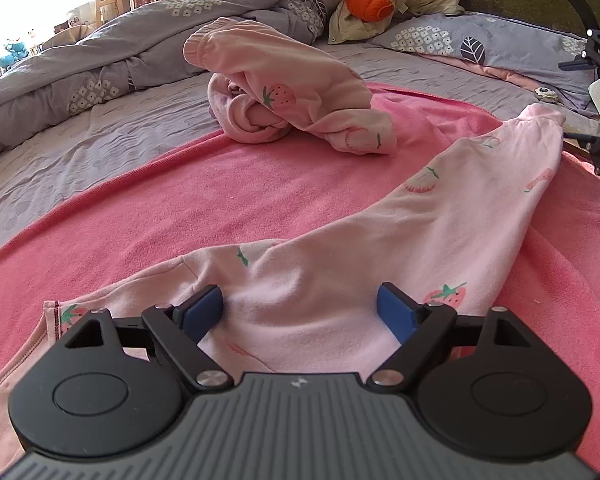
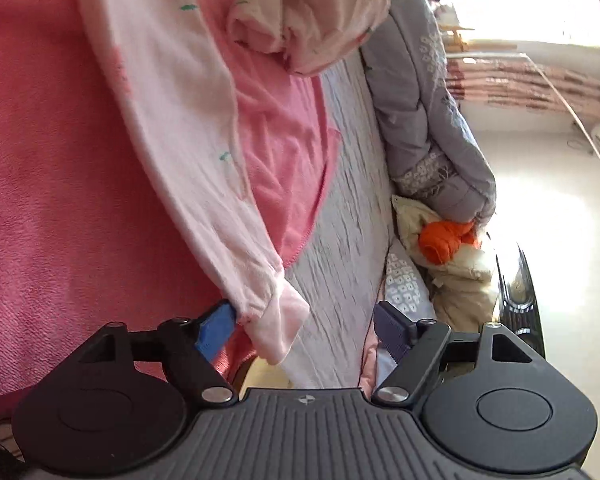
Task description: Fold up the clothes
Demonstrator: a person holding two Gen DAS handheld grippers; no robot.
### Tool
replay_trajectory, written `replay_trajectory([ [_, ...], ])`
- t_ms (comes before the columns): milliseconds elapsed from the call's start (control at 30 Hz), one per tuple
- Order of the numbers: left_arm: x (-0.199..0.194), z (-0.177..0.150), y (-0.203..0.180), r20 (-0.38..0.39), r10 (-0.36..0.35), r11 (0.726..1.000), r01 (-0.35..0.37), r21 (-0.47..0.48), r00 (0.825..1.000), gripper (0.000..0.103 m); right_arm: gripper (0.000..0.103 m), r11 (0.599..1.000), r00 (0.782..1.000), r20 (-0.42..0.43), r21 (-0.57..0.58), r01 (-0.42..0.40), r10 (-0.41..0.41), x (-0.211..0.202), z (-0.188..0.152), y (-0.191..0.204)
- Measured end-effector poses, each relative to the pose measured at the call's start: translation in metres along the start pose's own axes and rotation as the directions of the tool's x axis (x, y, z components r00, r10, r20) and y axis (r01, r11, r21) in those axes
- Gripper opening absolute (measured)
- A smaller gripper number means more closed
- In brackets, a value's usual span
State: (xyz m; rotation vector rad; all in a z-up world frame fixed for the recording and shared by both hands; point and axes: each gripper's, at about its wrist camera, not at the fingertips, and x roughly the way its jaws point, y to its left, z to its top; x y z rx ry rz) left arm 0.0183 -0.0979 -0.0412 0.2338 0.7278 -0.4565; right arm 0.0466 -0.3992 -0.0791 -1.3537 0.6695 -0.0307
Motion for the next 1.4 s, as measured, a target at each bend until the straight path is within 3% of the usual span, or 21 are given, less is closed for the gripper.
replay_trajectory([
  [167,0.000,0.000,0.000,0.000,0.000,1.000,0.000,0.000,1.000,0.086,0.080,0.976,1.000,-0.019,0.216,-0.003,0.007,-0.018,-0.011,-0.029],
  [267,0.000,0.000,-0.001,0.002,0.002,1.000,-0.002,0.003,1.000,0.086,0.080,0.935,0.993,0.016,0.337,-0.112,0.113,-0.021,0.009,-0.026],
  [367,0.000,0.000,-0.001,0.003,0.003,1.000,-0.003,0.004,1.000,0.086,0.076,0.867,0.973,0.066,0.443,-0.227,0.221,-0.023,0.031,-0.021],
  [400,0.000,0.000,-0.001,0.004,0.003,1.000,-0.003,0.004,1.000,0.086,0.074,0.839,0.963,0.086,0.476,-0.264,0.255,-0.023,0.038,-0.020],
  [533,0.000,-0.001,-0.001,0.005,0.003,1.000,-0.003,0.004,1.000,0.086,0.051,0.700,0.910,0.176,0.589,-0.404,0.377,-0.026,0.067,-0.014],
  [700,0.000,0.000,-0.001,0.005,0.002,1.000,-0.002,0.002,1.000,0.086,0.050,0.476,0.814,0.310,0.687,-0.549,0.492,-0.029,0.103,-0.006],
  [733,-0.001,0.000,-0.001,0.005,0.002,1.000,-0.002,0.003,1.000,0.086,0.056,0.461,0.822,0.312,0.707,-0.536,0.477,-0.022,0.101,-0.002],
  [767,-0.001,0.000,-0.001,0.006,0.002,1.000,-0.002,0.003,1.000,0.086,0.059,0.412,0.819,0.332,0.739,-0.534,0.468,-0.014,0.093,-0.003],
  [800,-0.001,0.000,-0.001,0.006,0.002,1.000,-0.002,0.003,1.000,0.086,0.058,0.345,0.811,0.359,0.769,-0.537,0.462,-0.005,0.083,-0.006],
  [833,-0.001,0.000,-0.001,0.006,0.002,1.000,-0.002,0.003,1.000,0.086,0.046,0.301,0.817,0.363,0.799,-0.521,0.449,0.002,0.077,-0.009],
  [867,-0.001,0.000,-0.001,0.006,0.002,1.000,-0.002,0.004,1.000,0.086,0.030,0.298,0.835,0.346,0.818,-0.492,0.428,0.007,0.073,-0.012],
  [933,-0.001,0.000,-0.001,0.007,0.003,1.000,-0.003,0.004,1.000,0.086,0.018,0.361,0.886,0.272,0.838,-0.410,0.375,0.014,0.075,-0.011],
  [967,-0.001,0.000,-0.001,0.007,0.003,1.000,-0.003,0.004,1.000,0.086,0.023,0.394,0.909,0.232,0.843,-0.365,0.345,0.018,0.077,-0.010],
  [1000,-0.002,0.000,-0.001,0.009,0.003,1.000,-0.003,0.003,1.000,0.087,0.030,0.385,0.919,0.216,0.858,-0.340,0.330,0.022,0.075,-0.011],
  [1067,-0.004,0.000,0.000,0.012,0.003,1.000,-0.003,-0.002,1.000,0.087,0.034,0.325,0.921,0.223,0.887,-0.328,0.320,0.026,0.068,-0.017],
  [1167,-0.012,0.004,0.003,0.027,0.027,1.000,-0.027,-0.013,0.999,0.087,0.036,0.294,0.911,0.295,0.878,-0.377,0.287,0.003,0.057,-0.029],
  [1267,-0.019,0.007,0.003,0.048,0.028,1.000,-0.027,-0.012,0.998,0.087,0.045,0.304,0.883,0.383,0.836,-0.457,0.272,-0.035,0.045,-0.037],
  [1367,-0.014,0.003,-0.010,0.014,-0.020,0.999,0.019,0.046,1.000,0.087,0.049,0.326,0.894,0.365,0.838,-0.437,0.258,-0.054,0.025,-0.046],
  [1400,-0.011,0.000,-0.018,0.008,-0.014,0.997,0.013,0.078,1.000,0.087,0.049,0.319,0.914,0.329,0.862,-0.393,0.238,-0.053,0.013,-0.053],
])
